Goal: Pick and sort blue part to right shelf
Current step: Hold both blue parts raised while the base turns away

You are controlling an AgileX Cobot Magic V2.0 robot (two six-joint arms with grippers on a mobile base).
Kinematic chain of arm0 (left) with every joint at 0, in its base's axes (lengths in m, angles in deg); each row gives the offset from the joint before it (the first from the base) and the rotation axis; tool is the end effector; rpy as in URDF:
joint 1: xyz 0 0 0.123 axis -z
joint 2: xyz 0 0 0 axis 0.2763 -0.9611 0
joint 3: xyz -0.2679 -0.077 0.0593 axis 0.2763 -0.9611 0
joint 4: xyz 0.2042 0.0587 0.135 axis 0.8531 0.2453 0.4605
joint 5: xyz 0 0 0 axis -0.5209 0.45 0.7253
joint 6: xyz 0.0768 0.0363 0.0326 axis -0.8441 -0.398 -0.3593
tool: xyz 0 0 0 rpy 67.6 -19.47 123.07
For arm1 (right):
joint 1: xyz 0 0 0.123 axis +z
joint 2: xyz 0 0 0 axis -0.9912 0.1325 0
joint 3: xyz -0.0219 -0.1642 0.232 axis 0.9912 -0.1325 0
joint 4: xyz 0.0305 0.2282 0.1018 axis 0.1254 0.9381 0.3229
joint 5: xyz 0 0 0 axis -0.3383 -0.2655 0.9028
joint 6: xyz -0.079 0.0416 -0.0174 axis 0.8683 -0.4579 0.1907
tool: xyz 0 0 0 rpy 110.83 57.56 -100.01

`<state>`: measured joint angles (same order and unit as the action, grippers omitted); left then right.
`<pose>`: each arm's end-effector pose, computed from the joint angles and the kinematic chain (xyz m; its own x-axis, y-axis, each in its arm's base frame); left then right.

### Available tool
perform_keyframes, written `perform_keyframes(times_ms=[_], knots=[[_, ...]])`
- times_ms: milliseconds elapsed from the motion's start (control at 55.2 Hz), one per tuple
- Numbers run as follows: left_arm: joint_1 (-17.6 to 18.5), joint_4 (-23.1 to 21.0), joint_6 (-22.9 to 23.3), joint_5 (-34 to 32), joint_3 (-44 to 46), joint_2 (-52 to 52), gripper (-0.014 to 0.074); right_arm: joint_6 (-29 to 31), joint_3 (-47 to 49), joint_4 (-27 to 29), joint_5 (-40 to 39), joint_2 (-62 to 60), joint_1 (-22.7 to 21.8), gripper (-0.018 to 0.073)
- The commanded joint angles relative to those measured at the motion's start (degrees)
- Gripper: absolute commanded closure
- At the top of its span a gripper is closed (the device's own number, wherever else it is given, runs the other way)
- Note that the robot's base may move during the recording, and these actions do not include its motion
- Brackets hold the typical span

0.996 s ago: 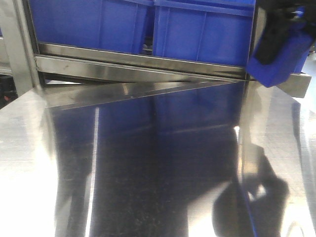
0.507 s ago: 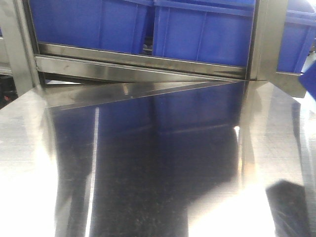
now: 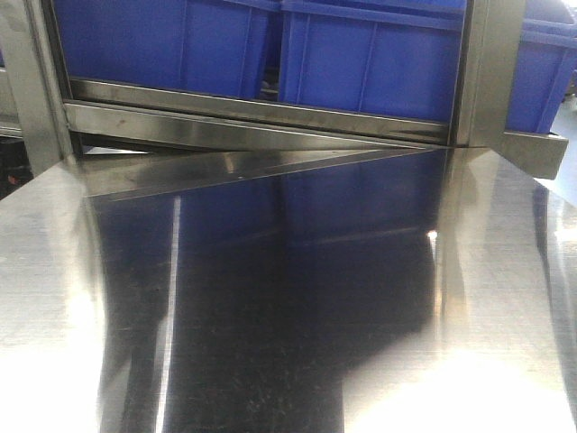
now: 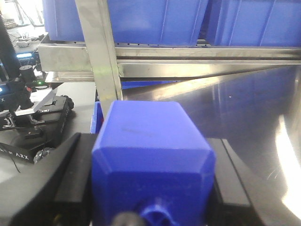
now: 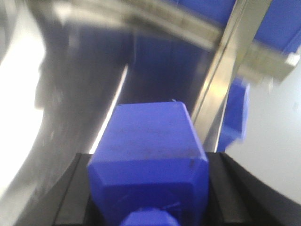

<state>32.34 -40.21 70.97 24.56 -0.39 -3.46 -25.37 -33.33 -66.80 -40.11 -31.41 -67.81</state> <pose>0.0372 0.0029 0.3027 -0.1748 0.0686 -0.9822 0.1441 0.9886 0.0434 0.0545 0.0195 0.3008 -0.2623 -0.1776 -0.9485 -0.3335 0.9391 -0.0836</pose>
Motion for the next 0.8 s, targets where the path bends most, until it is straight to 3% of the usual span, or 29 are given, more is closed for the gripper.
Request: perform_keyframes(times_ms=[0,308,779], knots=[[0.42,0.61,0.52,-4.49,1.45,-0.60,0.0260,-0.14,1.98,0.37,-4.83,-5.20,-0.33,0.0345],[0.42,0.61,0.52,-4.49,1.45,-0.60,0.0260,-0.14,1.98,0.37,-10.09,-16.49,-0.33,0.0345],[0.42,0.61,0.52,-4.49,1.45,-0.60,0.0260,-0.14,1.98,0.37,-9.50,-16.50,-0.33,0.0345]])
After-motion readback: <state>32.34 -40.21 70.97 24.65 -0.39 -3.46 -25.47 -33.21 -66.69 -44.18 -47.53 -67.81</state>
